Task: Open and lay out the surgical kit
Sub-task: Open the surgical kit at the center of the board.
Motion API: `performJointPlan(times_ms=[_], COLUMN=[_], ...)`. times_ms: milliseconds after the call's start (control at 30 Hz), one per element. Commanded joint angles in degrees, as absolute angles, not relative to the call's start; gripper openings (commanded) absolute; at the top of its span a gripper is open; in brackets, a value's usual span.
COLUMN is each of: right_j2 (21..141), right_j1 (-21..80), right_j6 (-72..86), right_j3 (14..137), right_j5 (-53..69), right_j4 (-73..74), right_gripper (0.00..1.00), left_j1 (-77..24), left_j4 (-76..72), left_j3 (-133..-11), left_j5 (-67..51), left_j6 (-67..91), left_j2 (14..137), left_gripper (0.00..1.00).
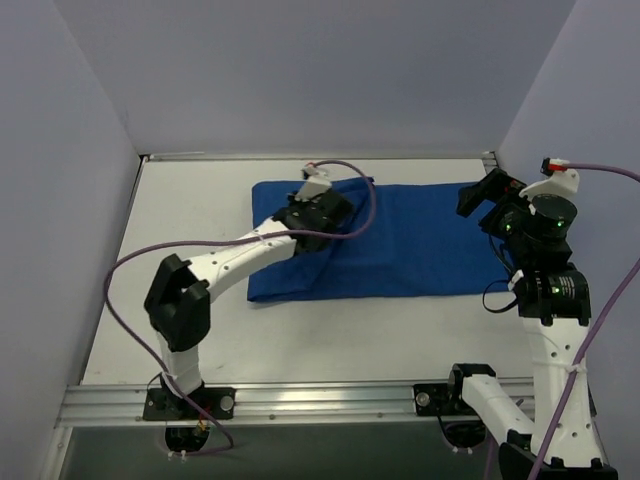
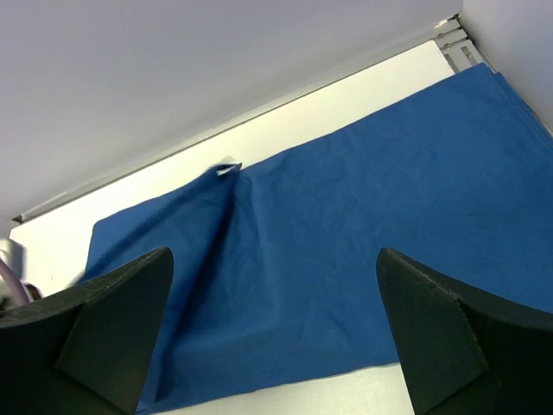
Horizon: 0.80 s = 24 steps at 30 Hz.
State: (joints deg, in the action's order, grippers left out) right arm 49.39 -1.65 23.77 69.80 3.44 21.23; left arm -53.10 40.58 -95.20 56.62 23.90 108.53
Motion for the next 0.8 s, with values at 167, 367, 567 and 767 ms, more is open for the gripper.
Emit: performJointPlan(times_ms=[167, 367, 567, 767], right_j2=[49.75, 50.62, 51.68, 52.12], right_j1=[1.93, 4.83, 7.47, 8.35], right_j6=[20.75, 19.34, 17.76, 16.88], right_j3=[71.81, 70.23, 68.56, 66.98], right_j5=[3.87, 4.04, 4.04, 4.92], right_j4=[21.18, 20.66, 20.21, 19.86], right_gripper=[1.0, 1.0, 1.0, 1.0], left_j1=[-19.54, 1.19, 9.84, 13.71], left_j4=[36.66, 37.25, 42.44, 44.04], left_j3=[-76.31, -77.6, -83.4, -85.17], left_j5=[61.88, 62.66, 67.05, 64.7], left_j6=[14.86, 14.67, 21.25, 24.43], left_j2=[97.03, 99.31, 107.56, 106.62], left_gripper=[0.02, 0.02, 0.02, 0.16])
